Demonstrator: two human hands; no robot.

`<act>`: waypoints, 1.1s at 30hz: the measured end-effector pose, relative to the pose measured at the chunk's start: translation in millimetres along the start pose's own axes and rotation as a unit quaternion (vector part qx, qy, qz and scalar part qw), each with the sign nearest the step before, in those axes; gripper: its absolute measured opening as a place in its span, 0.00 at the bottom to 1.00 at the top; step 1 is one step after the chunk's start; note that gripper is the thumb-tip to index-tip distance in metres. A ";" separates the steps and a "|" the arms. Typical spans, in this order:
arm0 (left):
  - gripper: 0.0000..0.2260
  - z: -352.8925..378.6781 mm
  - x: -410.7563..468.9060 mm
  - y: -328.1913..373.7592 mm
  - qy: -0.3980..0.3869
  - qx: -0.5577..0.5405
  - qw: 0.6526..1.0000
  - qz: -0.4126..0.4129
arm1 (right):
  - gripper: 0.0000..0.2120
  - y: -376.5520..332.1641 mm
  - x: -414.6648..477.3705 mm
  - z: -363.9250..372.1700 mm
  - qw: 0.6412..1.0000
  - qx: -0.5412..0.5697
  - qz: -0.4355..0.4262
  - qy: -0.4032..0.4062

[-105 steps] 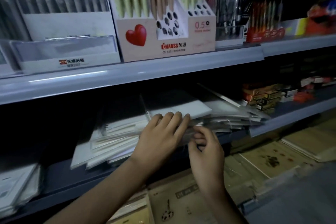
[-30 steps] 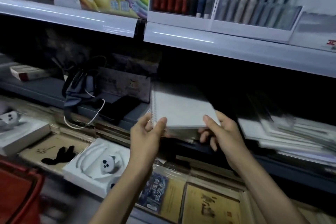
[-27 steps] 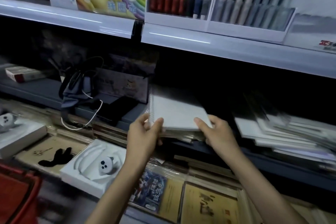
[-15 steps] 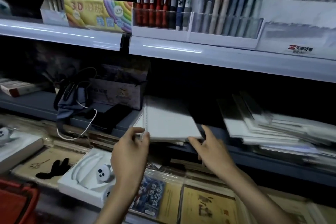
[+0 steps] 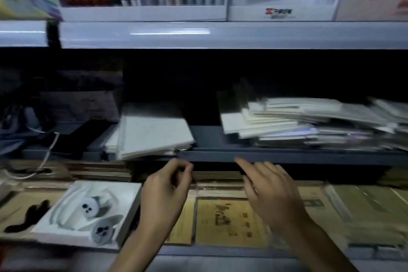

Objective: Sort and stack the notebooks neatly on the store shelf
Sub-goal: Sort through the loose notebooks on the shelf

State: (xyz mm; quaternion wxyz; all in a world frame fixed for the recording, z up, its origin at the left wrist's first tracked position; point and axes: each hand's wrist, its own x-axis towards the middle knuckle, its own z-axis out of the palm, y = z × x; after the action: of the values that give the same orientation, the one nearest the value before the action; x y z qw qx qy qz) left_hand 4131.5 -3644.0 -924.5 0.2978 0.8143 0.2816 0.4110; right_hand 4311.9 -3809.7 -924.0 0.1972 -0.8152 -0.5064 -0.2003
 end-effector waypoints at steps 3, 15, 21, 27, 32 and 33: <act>0.14 20.4 -3.6 20.0 0.000 0.073 0.991 0.113 | 0.19 16.2 10.9 -20.8 0.996 0.040 0.066 0.052; 0.09 101.7 -8.8 96.6 -0.078 0.157 0.936 0.304 | 0.24 83.9 -20.3 -75.9 0.954 0.117 0.216 0.174; 0.12 146.2 16.5 143.9 -0.084 0.175 0.888 0.416 | 0.11 139.9 -36.3 -85.6 0.943 0.120 0.286 0.123; 0.18 217.0 29.5 209.2 -0.093 0.192 0.823 0.527 | 0.04 203.9 -60.0 -113.8 0.896 0.156 0.399 0.121; 0.22 284.4 36.3 276.7 -0.070 0.215 0.746 0.627 | 0.04 240.7 -85.9 -139.5 0.847 0.166 0.481 0.150; 0.21 300.1 39.4 289.9 -0.050 0.213 0.726 0.652 | 0.04 246.8 -90.7 -143.3 0.838 0.171 0.494 0.155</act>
State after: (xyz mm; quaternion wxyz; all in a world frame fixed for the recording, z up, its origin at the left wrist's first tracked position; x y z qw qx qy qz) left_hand 4464.5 -3884.9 -842.5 -0.2112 0.8588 -0.2539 0.3917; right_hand 4480.0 -4053.5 -880.3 0.4820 -0.8688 -0.0254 -0.1106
